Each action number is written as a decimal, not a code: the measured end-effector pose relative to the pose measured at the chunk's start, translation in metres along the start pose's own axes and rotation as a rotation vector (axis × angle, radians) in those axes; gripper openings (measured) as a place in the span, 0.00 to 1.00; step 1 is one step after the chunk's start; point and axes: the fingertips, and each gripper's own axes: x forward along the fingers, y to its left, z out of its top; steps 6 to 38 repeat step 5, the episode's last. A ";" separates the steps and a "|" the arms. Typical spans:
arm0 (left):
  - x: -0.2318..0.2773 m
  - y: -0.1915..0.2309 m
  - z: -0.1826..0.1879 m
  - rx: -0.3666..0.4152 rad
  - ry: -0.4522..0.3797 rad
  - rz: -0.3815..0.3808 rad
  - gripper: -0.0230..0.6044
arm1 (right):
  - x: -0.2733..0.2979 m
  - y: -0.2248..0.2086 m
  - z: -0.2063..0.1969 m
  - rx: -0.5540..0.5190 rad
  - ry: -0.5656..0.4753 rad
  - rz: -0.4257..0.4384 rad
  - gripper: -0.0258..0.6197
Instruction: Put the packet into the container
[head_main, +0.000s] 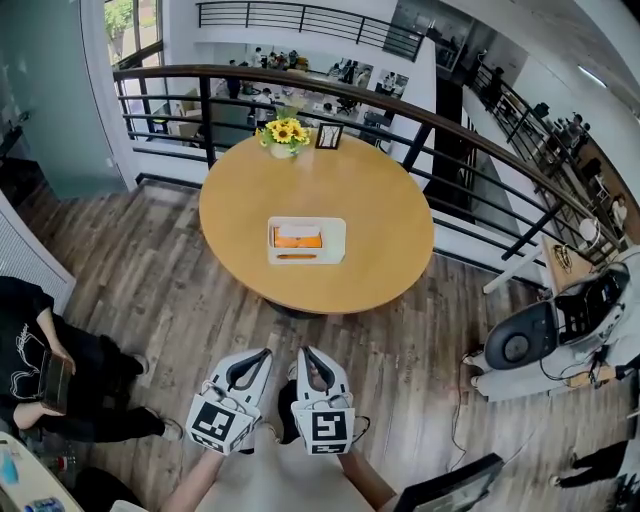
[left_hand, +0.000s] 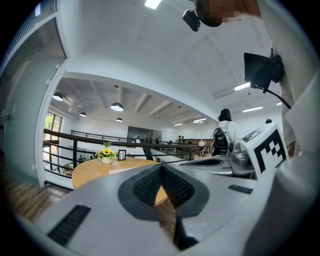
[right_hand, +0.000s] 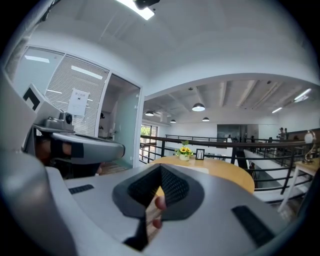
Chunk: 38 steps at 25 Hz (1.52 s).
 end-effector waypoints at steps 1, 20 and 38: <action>-0.001 -0.002 0.001 0.002 0.000 0.000 0.05 | -0.002 0.000 0.000 -0.001 0.000 0.001 0.04; -0.004 -0.009 -0.003 0.004 -0.003 -0.001 0.04 | -0.007 0.001 -0.006 -0.004 0.004 0.002 0.04; -0.004 -0.009 -0.003 0.004 -0.003 -0.001 0.04 | -0.007 0.001 -0.006 -0.004 0.004 0.002 0.04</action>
